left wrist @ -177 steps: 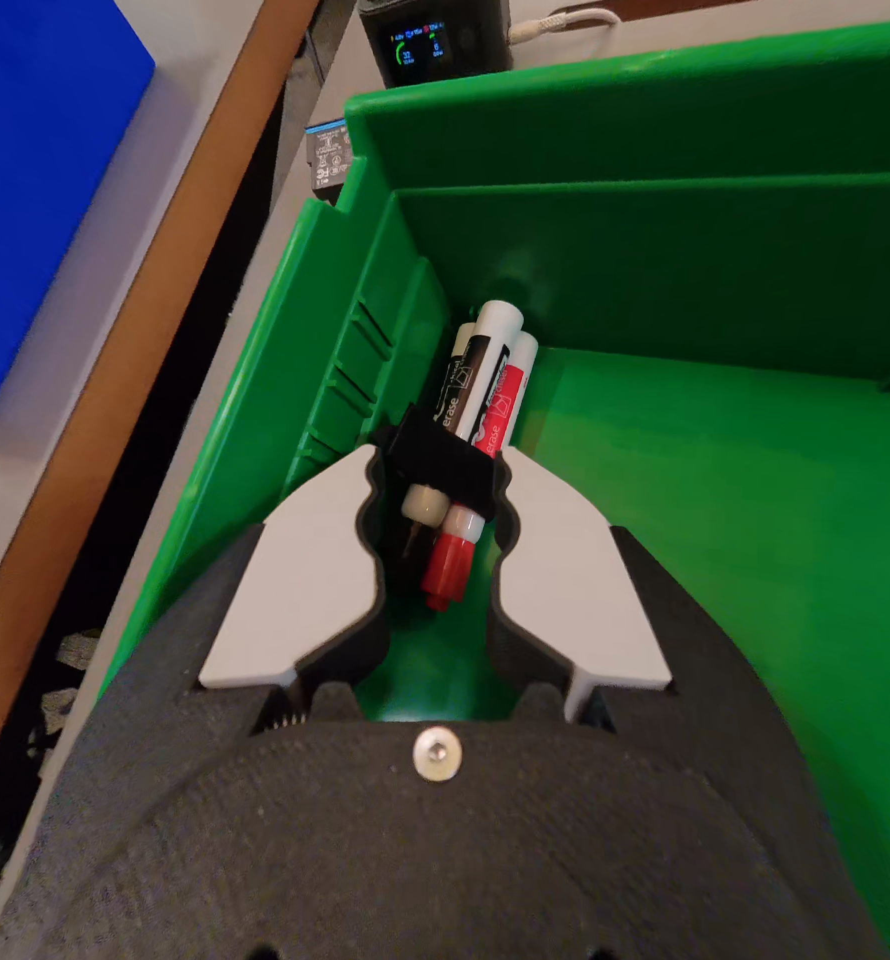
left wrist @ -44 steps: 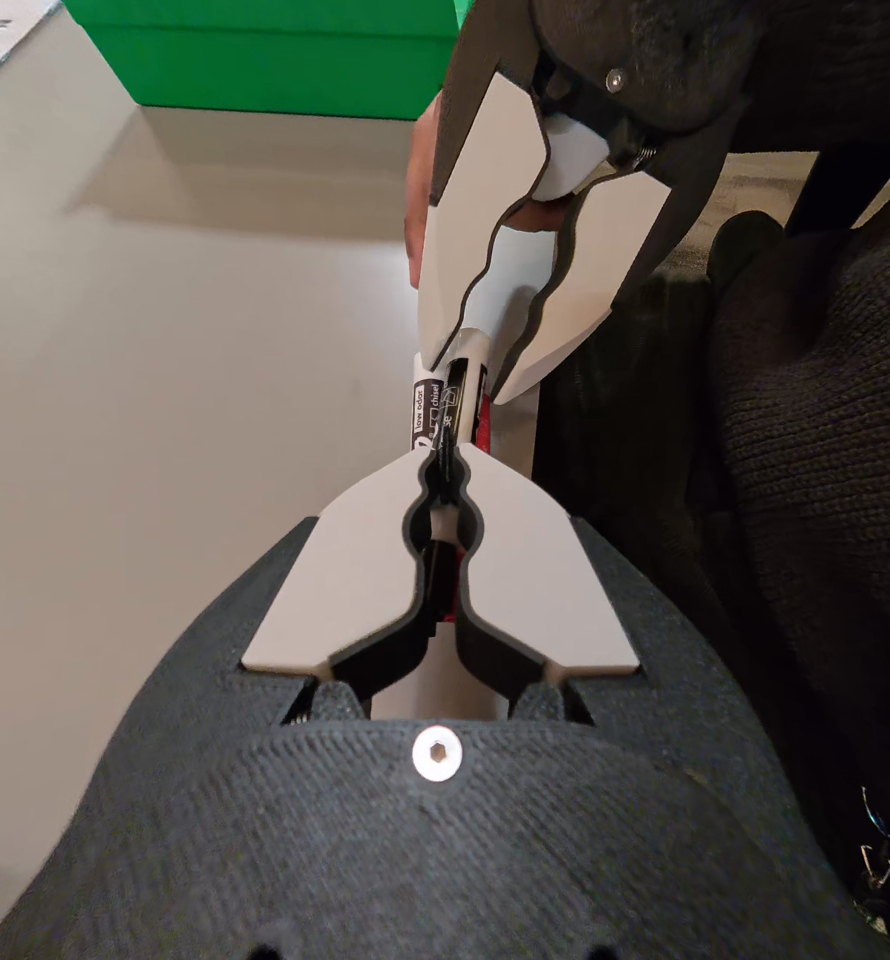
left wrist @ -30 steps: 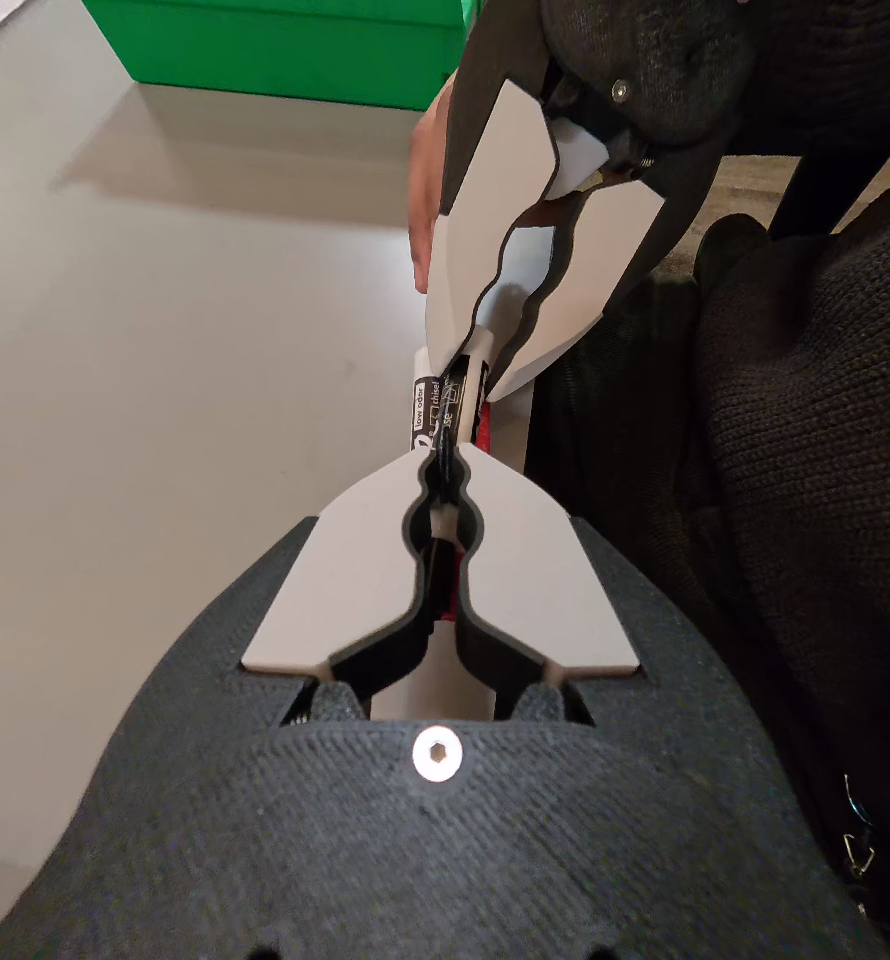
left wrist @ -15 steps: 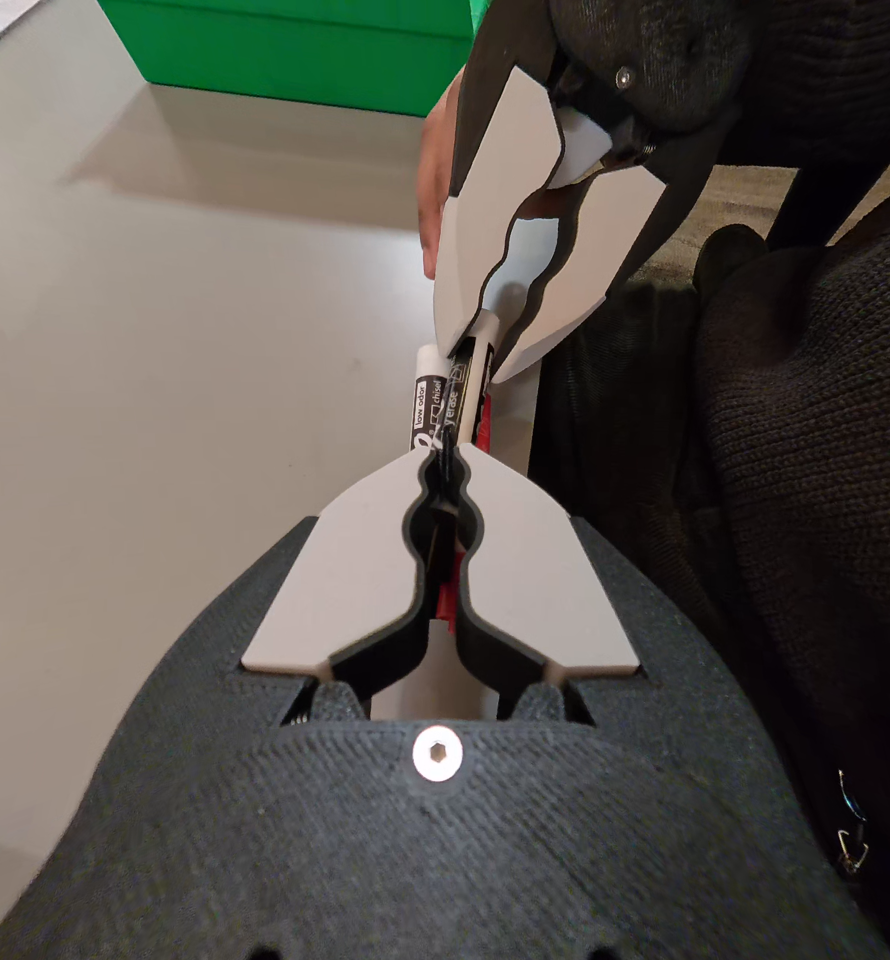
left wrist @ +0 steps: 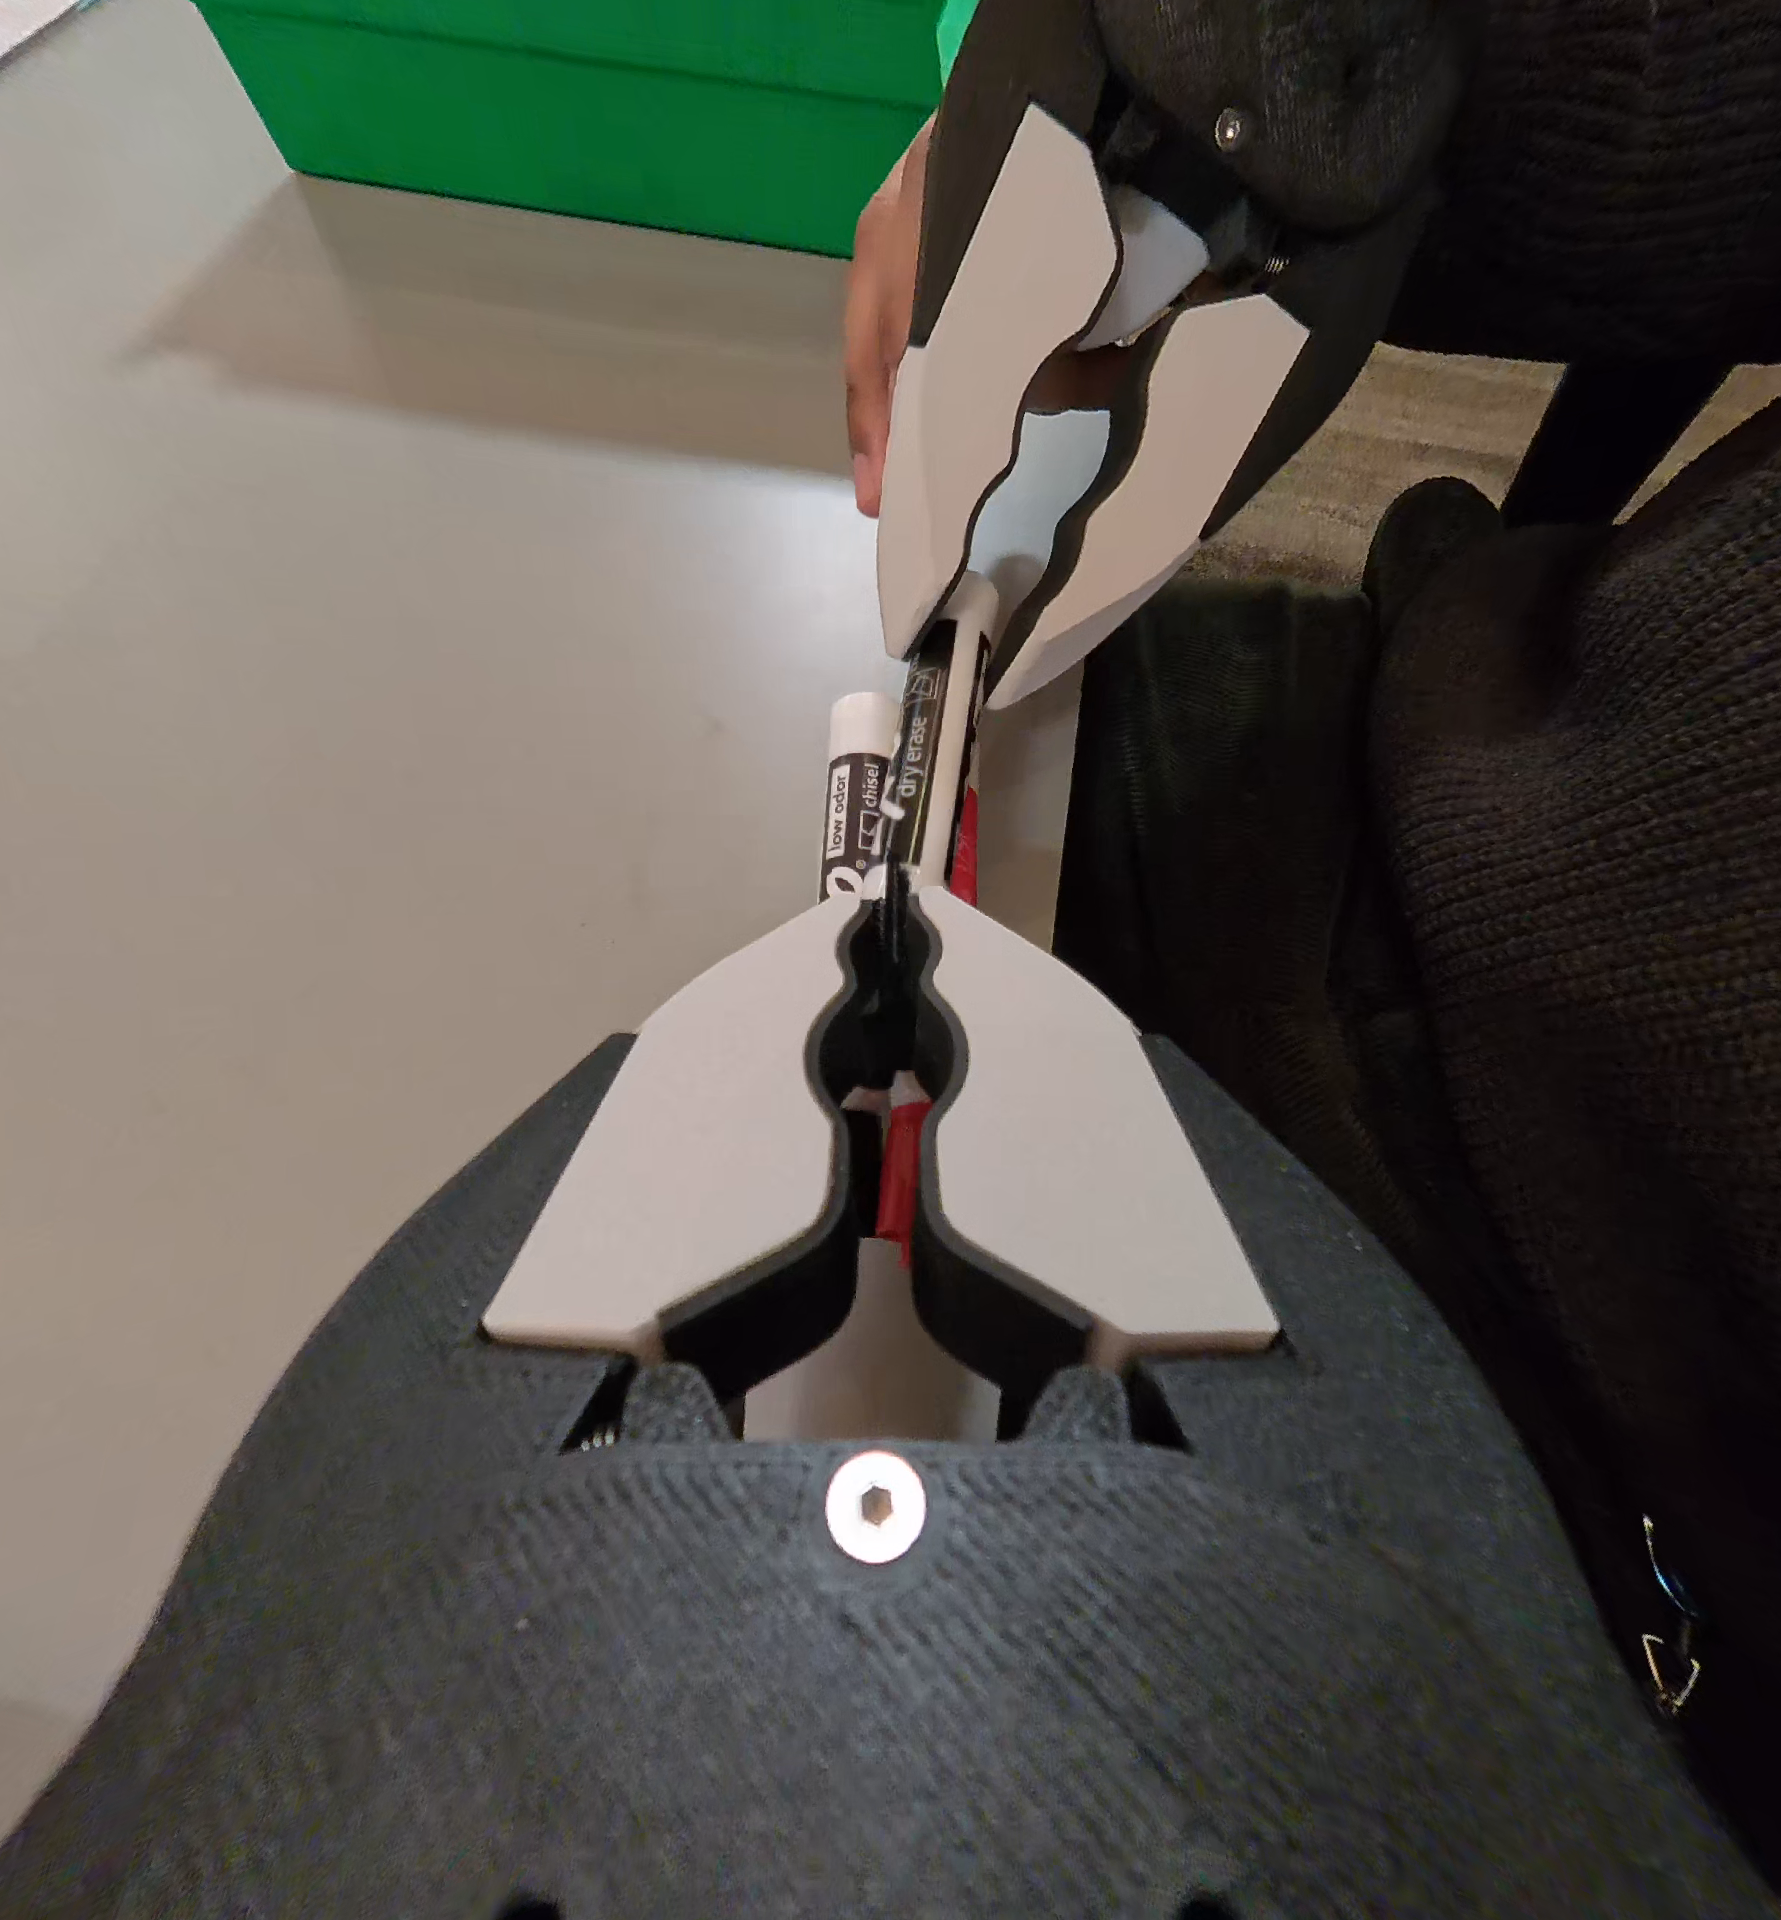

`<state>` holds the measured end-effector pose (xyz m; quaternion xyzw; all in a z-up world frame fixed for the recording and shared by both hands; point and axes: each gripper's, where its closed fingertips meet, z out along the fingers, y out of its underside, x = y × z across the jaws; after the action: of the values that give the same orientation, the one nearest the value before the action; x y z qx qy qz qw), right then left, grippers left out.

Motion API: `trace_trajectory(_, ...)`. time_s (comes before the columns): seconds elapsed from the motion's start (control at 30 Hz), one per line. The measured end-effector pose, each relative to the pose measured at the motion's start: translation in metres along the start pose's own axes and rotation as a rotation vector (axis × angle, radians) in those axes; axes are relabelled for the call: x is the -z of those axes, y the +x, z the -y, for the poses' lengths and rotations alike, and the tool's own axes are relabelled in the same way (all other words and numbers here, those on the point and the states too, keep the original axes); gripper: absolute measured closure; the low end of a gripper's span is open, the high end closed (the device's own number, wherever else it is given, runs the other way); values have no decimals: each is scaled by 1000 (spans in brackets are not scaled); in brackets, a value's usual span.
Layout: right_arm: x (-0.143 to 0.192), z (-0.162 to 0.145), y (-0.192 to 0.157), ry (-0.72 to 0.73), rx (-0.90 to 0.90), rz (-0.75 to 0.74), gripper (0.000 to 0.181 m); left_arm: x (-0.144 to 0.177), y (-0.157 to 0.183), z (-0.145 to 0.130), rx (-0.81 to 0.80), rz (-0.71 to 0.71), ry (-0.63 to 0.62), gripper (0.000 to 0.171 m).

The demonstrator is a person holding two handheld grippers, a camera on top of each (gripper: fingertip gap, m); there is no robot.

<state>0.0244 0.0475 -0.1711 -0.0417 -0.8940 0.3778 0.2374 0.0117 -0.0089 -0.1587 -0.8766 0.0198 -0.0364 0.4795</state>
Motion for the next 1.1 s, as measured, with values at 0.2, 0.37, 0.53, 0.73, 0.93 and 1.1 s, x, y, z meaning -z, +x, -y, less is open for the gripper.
trace_trajectory(0.2,6,-3,1,6,-10,3,162,-1,1,2,1,-16,9,166)
trace_trajectory(0.37,10,-5,2,10,-14,3,162,-2,0,2,5,-24,10,166)
trace_trajectory(0.53,12,-6,2,8,-12,1,162,-2,0,2,4,-27,12,166)
trace_trajectory(0.73,15,-8,3,6,-29,3,162,-3,1,5,8,-38,16,166)
trace_trajectory(0.93,21,-13,4,1,-60,-8,162,-7,0,9,6,-58,23,166)
trace_trajectory(1.1,29,-18,9,4,-99,-44,162,-15,-7,16,-12,-75,35,166)
